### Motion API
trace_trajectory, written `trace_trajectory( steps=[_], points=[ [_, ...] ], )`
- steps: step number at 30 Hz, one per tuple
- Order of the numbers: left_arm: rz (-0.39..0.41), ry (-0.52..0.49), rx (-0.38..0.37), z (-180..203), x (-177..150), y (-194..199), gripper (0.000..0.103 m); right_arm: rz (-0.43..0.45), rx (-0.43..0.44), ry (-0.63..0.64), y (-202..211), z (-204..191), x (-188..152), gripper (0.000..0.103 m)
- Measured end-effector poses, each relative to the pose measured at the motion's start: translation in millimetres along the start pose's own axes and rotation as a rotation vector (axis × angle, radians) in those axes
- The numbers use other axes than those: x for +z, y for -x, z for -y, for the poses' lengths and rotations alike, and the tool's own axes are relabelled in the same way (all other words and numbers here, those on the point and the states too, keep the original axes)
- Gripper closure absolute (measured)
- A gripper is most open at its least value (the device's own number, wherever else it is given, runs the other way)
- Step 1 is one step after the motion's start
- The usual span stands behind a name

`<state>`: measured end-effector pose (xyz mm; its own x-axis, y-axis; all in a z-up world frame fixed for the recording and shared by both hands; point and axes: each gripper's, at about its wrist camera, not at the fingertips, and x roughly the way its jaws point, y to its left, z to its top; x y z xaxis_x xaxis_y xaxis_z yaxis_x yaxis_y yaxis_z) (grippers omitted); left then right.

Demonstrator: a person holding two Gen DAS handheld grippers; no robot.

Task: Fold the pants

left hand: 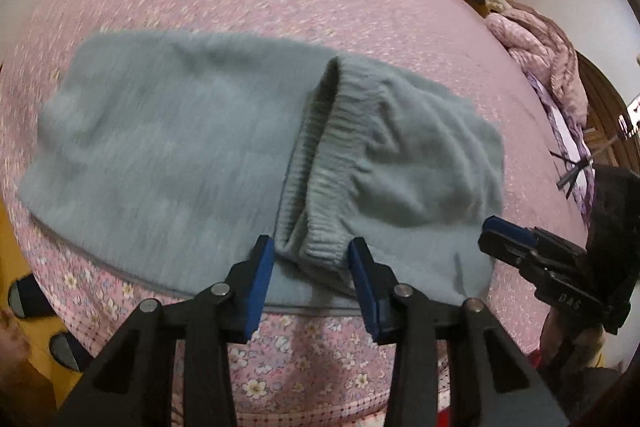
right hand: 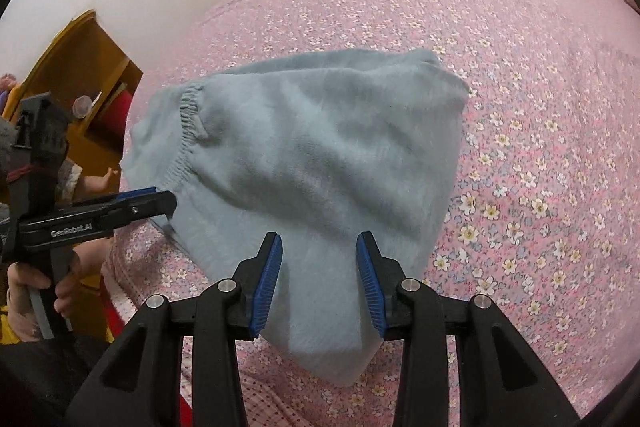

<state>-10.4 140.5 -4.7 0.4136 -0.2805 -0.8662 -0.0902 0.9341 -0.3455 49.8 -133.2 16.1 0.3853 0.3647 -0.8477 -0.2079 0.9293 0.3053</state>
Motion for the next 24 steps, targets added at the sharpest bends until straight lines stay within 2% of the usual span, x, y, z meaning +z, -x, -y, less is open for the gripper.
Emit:
trace_trajectory(
  steps=[3, 7, 13, 18, 22, 24],
  points=[
    [0.043, -0.031, 0.007, 10, 10, 2, 0.048, 0.020, -0.014, 0.005, 4, 0, -2, 0.063],
    [0.098, -0.072, 0.041, 18, 25, -7, 0.046, 0.035, -0.031, 0.011, 10, -3, -7, 0.063],
    [0.067, -0.077, 0.061, 24, 30, -38, 0.044, 0.027, -0.037, -0.011, 12, 4, -11, 0.063],
    [0.066, -0.154, 0.083, 39, 22, -45, 0.031, 0.015, -0.040, -0.038, 8, 8, -12, 0.063],
    [0.067, -0.202, 0.116, 56, 20, -52, 0.033, 0.024, -0.056, -0.033, 9, 6, -10, 0.063],
    [0.073, -0.209, 0.135, 63, 20, -54, 0.042, 0.039, -0.062, -0.041, 12, 6, -11, 0.063]
  ],
)
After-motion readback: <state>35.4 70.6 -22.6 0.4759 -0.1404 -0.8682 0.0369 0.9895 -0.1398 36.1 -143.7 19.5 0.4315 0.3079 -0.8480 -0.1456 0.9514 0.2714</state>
